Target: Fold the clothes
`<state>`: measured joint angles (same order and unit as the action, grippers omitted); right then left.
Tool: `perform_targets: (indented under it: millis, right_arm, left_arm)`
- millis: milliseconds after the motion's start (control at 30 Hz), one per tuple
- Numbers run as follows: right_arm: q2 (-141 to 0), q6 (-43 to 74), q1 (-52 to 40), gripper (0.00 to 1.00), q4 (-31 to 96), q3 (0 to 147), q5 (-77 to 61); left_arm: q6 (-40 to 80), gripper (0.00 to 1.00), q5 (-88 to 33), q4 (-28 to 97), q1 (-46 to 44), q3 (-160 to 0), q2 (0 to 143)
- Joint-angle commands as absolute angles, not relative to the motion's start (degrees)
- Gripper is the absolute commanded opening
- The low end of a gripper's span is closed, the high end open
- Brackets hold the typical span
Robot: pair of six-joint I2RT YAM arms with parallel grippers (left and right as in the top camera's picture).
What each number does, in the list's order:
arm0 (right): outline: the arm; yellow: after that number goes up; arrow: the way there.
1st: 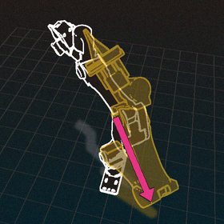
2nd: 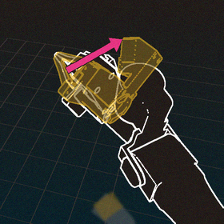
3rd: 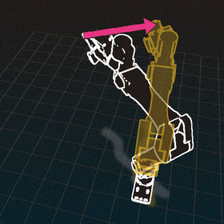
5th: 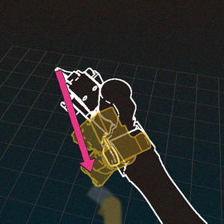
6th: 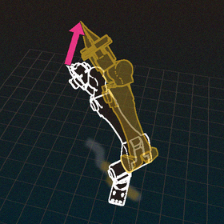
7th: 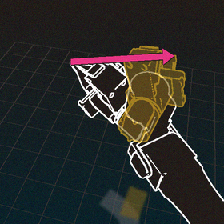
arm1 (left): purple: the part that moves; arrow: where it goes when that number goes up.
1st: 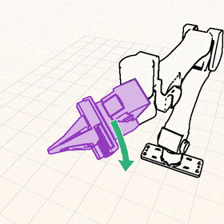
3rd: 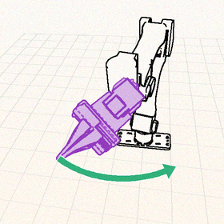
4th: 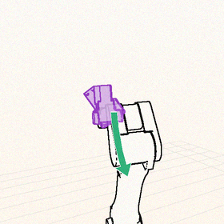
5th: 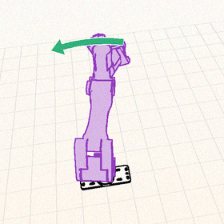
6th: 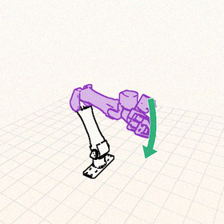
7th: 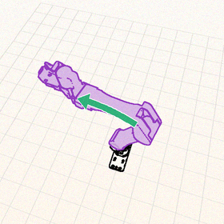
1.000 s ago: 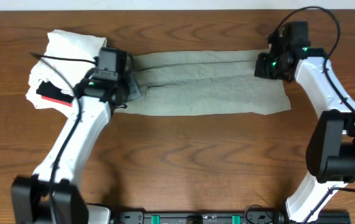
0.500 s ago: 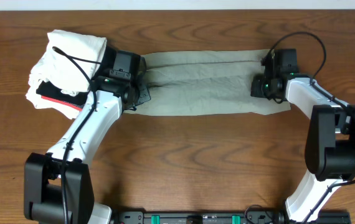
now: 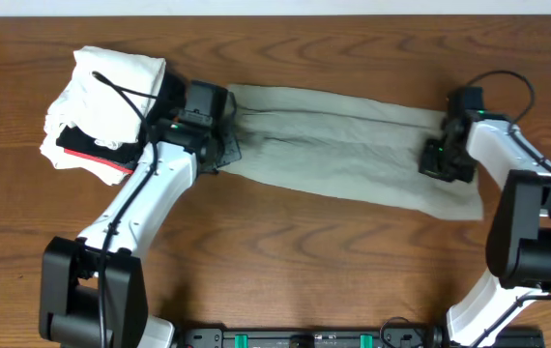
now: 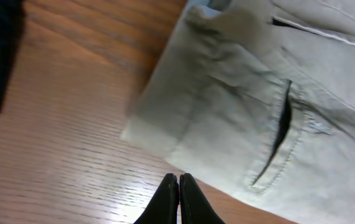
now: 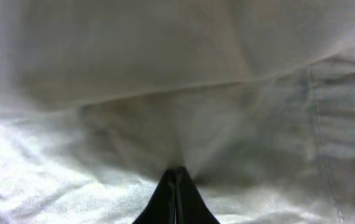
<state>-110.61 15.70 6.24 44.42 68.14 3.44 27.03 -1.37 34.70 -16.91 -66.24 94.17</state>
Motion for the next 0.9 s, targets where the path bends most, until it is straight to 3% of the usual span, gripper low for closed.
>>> perform_targets:
  millis: [0,167,467,867]
  right_arm:
    - [-114.3,14.0,9.0,0.01,45.6,64.9,9.5]
    - [-113.8,11.8,8.8,0.01,47.7,68.0,7.5]
    - [-109.0,3.1,6.6,0.01,54.9,77.6,-10.7]
    - [-106.5,-5.5,-6.5,0.01,51.4,77.9,-14.0]
  left_arm:
    - [27.2,0.06,-1.4,34.6,-19.1,-66.2,93.8]
    - [27.3,0.06,0.9,33.1,-21.1,-66.2,93.8]
    - [29.9,0.06,0.8,30.3,-21.2,-66.2,96.3]
    - [32.3,0.06,0.4,28.2,-21.2,-66.2,105.6]
